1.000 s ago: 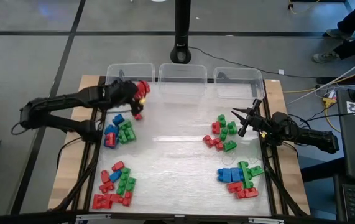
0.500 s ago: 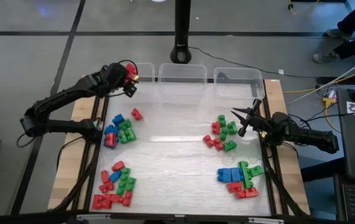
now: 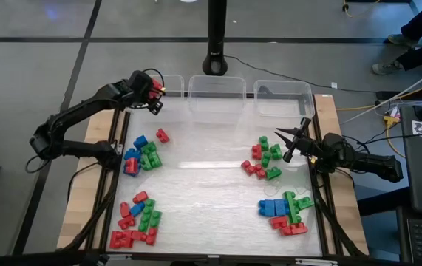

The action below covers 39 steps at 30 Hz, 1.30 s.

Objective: Sort blocks
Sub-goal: Put the red game piece into the left transparent bin

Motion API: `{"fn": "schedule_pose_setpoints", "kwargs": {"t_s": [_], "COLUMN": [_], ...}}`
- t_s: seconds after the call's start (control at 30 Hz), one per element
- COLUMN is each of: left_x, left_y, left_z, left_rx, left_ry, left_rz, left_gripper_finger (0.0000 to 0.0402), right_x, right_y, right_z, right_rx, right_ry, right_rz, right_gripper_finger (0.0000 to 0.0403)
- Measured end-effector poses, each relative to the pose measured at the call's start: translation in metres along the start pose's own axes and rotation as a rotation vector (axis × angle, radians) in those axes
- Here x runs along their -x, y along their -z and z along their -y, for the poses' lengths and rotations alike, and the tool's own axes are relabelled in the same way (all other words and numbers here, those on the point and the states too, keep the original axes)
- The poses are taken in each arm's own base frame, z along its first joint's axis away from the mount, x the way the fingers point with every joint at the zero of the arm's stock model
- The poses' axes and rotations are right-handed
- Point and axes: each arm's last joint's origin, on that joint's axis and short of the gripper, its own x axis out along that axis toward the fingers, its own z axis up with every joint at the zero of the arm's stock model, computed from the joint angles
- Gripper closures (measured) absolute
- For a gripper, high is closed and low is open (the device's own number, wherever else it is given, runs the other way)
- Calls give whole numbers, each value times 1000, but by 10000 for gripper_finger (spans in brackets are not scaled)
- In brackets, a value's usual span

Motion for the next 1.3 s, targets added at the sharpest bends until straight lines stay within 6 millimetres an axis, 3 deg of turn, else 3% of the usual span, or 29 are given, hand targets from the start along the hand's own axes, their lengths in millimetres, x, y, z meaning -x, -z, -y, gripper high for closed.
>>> {"fn": "schedule_pose_setpoints", "kwargs": {"t_s": [0.57, 0.97, 1.3], "left_x": [3, 4, 15], "left_y": [-5, -5, -1], "left_z": [-1, 0, 10], "left_rx": [33, 26, 32], "left_ry": [-1, 0, 31], "left_rz": [66, 63, -9], "left_gripper_finger": [133, 15, 2], "right_x": [0, 0, 0], "right_y": [0, 0, 0], "right_z": [0, 0, 0], "right_rx": [2, 3, 4], "right_ry": [0, 0, 0], "right_rz": [0, 0, 0], "right_gripper_finger": [338, 338, 338]}}
